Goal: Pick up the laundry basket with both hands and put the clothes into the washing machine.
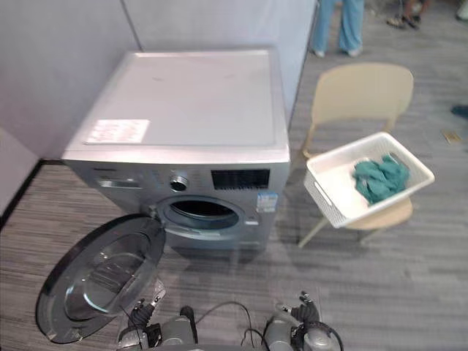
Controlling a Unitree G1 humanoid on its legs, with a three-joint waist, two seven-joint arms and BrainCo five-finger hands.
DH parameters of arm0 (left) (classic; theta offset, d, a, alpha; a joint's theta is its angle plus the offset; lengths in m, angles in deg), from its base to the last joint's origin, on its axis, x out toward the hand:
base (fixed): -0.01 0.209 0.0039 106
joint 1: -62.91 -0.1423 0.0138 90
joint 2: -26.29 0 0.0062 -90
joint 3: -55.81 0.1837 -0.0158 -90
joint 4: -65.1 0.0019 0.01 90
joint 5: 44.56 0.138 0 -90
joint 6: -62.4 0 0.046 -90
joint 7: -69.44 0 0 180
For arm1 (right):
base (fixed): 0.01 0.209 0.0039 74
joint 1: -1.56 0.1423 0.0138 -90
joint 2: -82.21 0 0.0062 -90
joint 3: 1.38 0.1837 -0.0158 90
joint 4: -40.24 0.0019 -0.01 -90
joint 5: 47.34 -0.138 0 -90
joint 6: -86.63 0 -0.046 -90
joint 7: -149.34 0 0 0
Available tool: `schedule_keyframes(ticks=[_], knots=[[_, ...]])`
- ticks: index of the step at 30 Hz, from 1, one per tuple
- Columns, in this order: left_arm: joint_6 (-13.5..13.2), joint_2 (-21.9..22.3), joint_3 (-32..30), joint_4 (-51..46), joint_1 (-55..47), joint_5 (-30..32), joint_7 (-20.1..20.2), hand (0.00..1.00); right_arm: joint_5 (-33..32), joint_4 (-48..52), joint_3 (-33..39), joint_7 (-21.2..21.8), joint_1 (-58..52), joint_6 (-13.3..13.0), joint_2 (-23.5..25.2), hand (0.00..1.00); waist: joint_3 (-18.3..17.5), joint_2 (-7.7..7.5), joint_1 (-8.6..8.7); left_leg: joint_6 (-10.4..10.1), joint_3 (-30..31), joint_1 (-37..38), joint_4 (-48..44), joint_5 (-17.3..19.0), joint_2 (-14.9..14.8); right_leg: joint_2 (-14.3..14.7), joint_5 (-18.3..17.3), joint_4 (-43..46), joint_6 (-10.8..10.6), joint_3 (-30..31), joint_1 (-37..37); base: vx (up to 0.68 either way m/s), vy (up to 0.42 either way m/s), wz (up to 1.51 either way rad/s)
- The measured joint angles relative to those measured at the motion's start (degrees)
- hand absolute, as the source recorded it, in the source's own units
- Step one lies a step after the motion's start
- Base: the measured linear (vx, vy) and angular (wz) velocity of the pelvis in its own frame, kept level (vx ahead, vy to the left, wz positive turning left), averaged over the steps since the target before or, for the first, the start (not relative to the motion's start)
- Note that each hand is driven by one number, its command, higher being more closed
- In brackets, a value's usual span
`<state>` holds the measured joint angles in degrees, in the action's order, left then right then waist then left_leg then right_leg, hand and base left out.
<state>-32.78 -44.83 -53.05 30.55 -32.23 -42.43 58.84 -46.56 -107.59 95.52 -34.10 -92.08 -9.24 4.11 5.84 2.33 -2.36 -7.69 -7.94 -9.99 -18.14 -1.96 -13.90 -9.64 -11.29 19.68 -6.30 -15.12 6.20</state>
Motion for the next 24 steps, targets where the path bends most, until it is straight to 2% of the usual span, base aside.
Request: schedule_keyframes(ticks=[1,2,3,4,6,7,9,10,13,14,15,16,17,20,21,22,23,24], knots=[[-0.05,0.56,-0.28,0.76,-0.1,0.02,0.61,0.0,0.2,-1.52,0.08,0.13,1.23,0.14,-0.32,0.0,-0.55,0.83,-0.23,-3.04,2.66,0.23,-2.61,3.43,1.73,0.57,1.87,-2.42,1.29,0.39,-2.05,0.03,0.055,-0.02],[-0.06,0.63,-0.27,0.97,-0.28,0.04,0.63,0.0,0.33,-2.67,0.08,0.15,1.97,0.29,-0.47,0.0,-0.63,0.97,-0.32,-3.83,4.98,0.92,-2.73,5.57,3.66,0.57,2.23,-3.65,1.29,1.19,-2.78,0.03,0.167,-0.38],[-0.02,0.34,0.14,1.6,-0.57,0.1,0.65,0.0,0.32,-4.31,-0.06,0.54,3.44,0.66,-0.82,0.0,-1.14,1.32,-0.38,-1.64,8.39,2.88,0.16,8.82,6.69,1.44,3.95,-6.13,1.43,3.32,-3.26,0.04,0.214,-0.71],[0.02,0.13,0.49,2.69,-0.96,0.04,0.72,0.0,0.3,-4.56,-0.19,0.93,4.02,0.75,-0.84,0.0,-2.06,1.66,-0.51,1.71,9.99,4.48,3.22,10.85,7.15,2.89,5.34,-7.97,1.3,4.7,-2.94,0.06,0.229,-0.94],[0.32,-1.4,1.58,4.92,0.12,-0.08,1.94,0.0,0.31,-6.54,-0.22,1.26,4.74,0.82,0.39,0.0,-4.2,-0.29,-1.77,3.49,9.82,5.29,5.44,10.81,8.71,3.22,9.45,-12.94,0.45,8.71,-3.1,0.1,0.168,-0.91],[0.3,-1.92,2.69,5.26,0.16,-0.03,2.11,0.0,0.35,-7.08,-0.2,1.39,4.44,0.98,0.6,0.0,-4.89,-1.08,-1.89,3.78,9.12,5.48,5.49,10.87,8.98,3.23,10.86,-15.39,0.68,9.71,-3.71,0.1,0.142,-0.67],[0.28,-3.9,5.08,6.77,0.22,0.44,3.15,0.0,0.38,-8.07,0.13,1.39,3.57,1.25,0.7,0.0,-5.73,-1.92,-0.81,4.23,8.78,6.34,6.71,10.58,9.97,2.86,12.31,-18.78,1.63,11.44,-4.65,0.06,0.103,-0.26],[0.26,-4.72,6.04,7.69,0.37,0.98,3.43,0.0,0.32,-8.33,0.26,1.41,2.89,1.42,0.65,0.0,-6.44,-2.81,0.02,4.6,8.48,6.91,7.89,10.31,10.46,2.49,12.73,-19.77,2.08,11.82,-5.06,0.05,0.084,-0.15],[0.3,-5.67,8.0,8.82,2.51,3.08,5.23,0.0,0.05,-8.2,0.42,1.79,1.89,1.42,0.49,0.0,-5.76,-3.21,0.19,4.74,5.93,7.35,8.68,10.25,10.34,2.48,12.77,-16.27,2.26,13.27,-1.7,0.0,0.054,-0.47],[0.31,-5.85,8.06,8.88,3.26,3.24,5.6,0.0,-0.05,-7.45,0.28,2.22,2.75,1.26,0.3,0.0,-4.77,-3.58,0.08,4.75,3.79,7.38,8.79,10.24,10.04,2.79,12.85,-12.03,2.32,12.8,1.92,-0.09,0.027,-0.92],[0.31,-5.86,8.08,9.1,3.77,3.31,5.64,0.0,-0.07,-7.07,0.04,2.3,3.32,1.16,0.26,0.0,-3.85,-3.23,0.05,4.86,2.22,7.33,8.87,10.17,9.79,2.85,13.16,-10.5,2.75,11.66,3.66,-0.14,-0.009,-1.25],[0.49,-5.25,8.21,10.09,4.47,3.65,5.66,0.0,-0.07,-6.33,-0.11,2.39,4.48,1.12,0.25,0.0,-1.93,-1.98,-0.02,5.89,-1.35,7.69,9.77,9.47,8.0,1.77,13.09,-9.5,5.25,5.51,4.53,-0.15,-0.051,-1.25],[0.69,-5.25,8.23,9.61,4.63,3.87,5.64,0.0,-0.01,-6.24,-0.02,2.47,4.82,1.38,0.26,0.0,-0.69,-2.32,0.19,5.94,-4.35,9.09,10.47,9.21,8.2,-1.2,8.72,-2.49,7.12,-3.81,5.66,-0.14,-0.065,-1.21],[0.82,-6.34,9.45,9.26,4.17,5.13,5.59,0.0,0.33,-6.27,0.65,2.5,4.07,1.45,-0.25,0.0,-0.03,-2.01,0.6,5.64,-9.14,11.21,10.13,9.11,7.14,-5.21,3.41,5.42,7.87,-9.08,6.53,-0.09,-0.109,-0.86],[0.79,-6.49,9.49,9.25,3.94,5.14,5.55,0.0,0.38,-6.33,1.11,2.51,3.99,1.47,-0.23,0.0,-0.02,-2.01,0.9,5.02,-9.53,11.57,10.17,8.96,6.66,-6.65,2.49,7.95,7.24,-9.69,6.75,-0.04,-0.217,-0.4],[0.76,-6.7,9.73,9.26,3.71,5.18,5.52,0.0,0.48,-6.38,2.06,2.4,3.96,1.5,-0.2,0.0,-0.07,-2.04,1.46,3.23,-9.61,12.17,10.26,8.98,5.36,-9.45,1.39,11.42,5.97,-9.82,6.85,-0.02,-0.211,-0.17],[0.77,-6.78,9.8,9.26,3.7,5.19,5.52,0.0,0.54,-6.43,2.29,2.38,3.87,1.5,-0.18,0.0,-0.08,-2.01,1.46,2.91,-9.62,12.24,10.26,8.96,4.96,-10.12,1.21,11.73,5.69,-9.68,6.73,-0.01,-0.423,-0.3],[0.41,-8.77,9.83,8.12,3.23,5.36,5.5,0.0,1.13,-8.0,2.67,2.45,3.2,1.62,0.29,0.0,-1.13,-5.66,1.06,-1.4,-9.36,12.9,10.32,9.61,4.73,-12.48,3.53,6.64,-0.03,-7.6,5.49,0.01,-0.403,-0.39]])
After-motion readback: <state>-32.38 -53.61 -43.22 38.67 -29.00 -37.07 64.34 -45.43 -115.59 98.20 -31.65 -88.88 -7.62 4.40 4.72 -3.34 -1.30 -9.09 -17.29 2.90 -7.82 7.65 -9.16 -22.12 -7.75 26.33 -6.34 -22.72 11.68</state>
